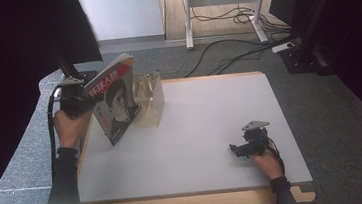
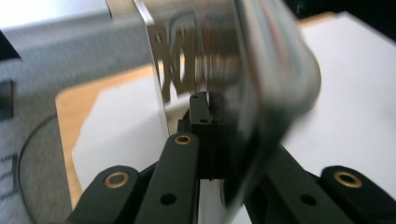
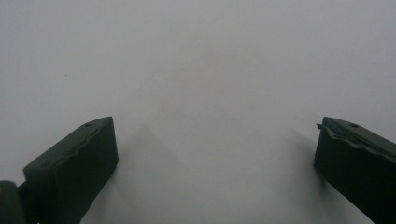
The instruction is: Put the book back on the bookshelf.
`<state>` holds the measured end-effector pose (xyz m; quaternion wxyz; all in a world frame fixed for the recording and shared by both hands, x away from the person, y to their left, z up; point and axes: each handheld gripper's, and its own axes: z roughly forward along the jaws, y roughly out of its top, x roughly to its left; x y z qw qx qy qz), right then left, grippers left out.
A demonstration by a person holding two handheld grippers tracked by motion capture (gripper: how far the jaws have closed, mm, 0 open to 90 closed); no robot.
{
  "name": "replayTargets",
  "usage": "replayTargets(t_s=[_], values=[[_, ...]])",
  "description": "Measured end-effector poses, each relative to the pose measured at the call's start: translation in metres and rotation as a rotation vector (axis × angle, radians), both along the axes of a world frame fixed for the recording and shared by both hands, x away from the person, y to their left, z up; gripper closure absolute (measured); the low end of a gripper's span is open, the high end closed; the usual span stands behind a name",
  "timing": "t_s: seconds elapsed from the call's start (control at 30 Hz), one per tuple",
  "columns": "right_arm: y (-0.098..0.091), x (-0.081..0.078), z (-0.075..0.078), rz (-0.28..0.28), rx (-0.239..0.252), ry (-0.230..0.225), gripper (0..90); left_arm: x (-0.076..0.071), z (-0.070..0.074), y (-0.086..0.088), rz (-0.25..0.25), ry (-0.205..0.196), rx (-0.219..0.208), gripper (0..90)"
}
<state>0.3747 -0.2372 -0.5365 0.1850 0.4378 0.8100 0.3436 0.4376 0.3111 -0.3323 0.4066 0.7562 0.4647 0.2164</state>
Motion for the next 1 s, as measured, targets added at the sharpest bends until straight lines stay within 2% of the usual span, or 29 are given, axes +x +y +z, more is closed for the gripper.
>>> replayTargets(t_s=[0.07,0.13,0.2,0.33,0.43,0.5,0.57,0.77,0.9,1.0], values=[[0.0,0.0,0.0,0.0,0.0,0.0,0.0,0.004,-0.005,-0.002,0.002,-0.011,-0.027,87.1],[0.0,0.0,0.0,-0.001,0.0,-0.001,0.0,0.008,-0.01,-0.005,0.017,-0.011,-0.012,87.0],[0.0,0.0,0.0,0.0,0.0,-0.001,0.0,0.009,-0.014,-0.006,0.03,-0.026,-0.015,86.7],[0.0,0.0,0.0,0.0,-0.001,-0.002,0.0,0.011,-0.016,-0.001,0.054,-0.027,-0.009,83.8],[0.0,0.0,0.0,0.0,-0.001,-0.001,0.0,0.014,-0.021,0.001,0.05,-0.008,-0.024,69.0],[0.0,0.0,0.0,-0.001,0.0,-0.001,0.0,0.014,-0.024,0.002,0.068,-0.017,-0.01,59.4],[0.0,0.0,0.0,-0.001,0.0,-0.001,0.0,0.015,-0.027,0.004,0.072,-0.015,-0.024,50.9],[0.0,0.0,0.0,-0.002,-0.001,0.0,0.0,0.01,-0.031,0.005,0.057,-0.03,-0.024,23.6],[0.0,0.0,0.0,-0.001,-0.002,-0.001,0.0,0.002,-0.029,0.007,0.06,-0.03,-0.037,16.0],[0.0,0.0,0.0,-0.001,-0.002,-0.001,0.0,-0.004,-0.027,0.011,0.046,-0.028,-0.059,14.5]])
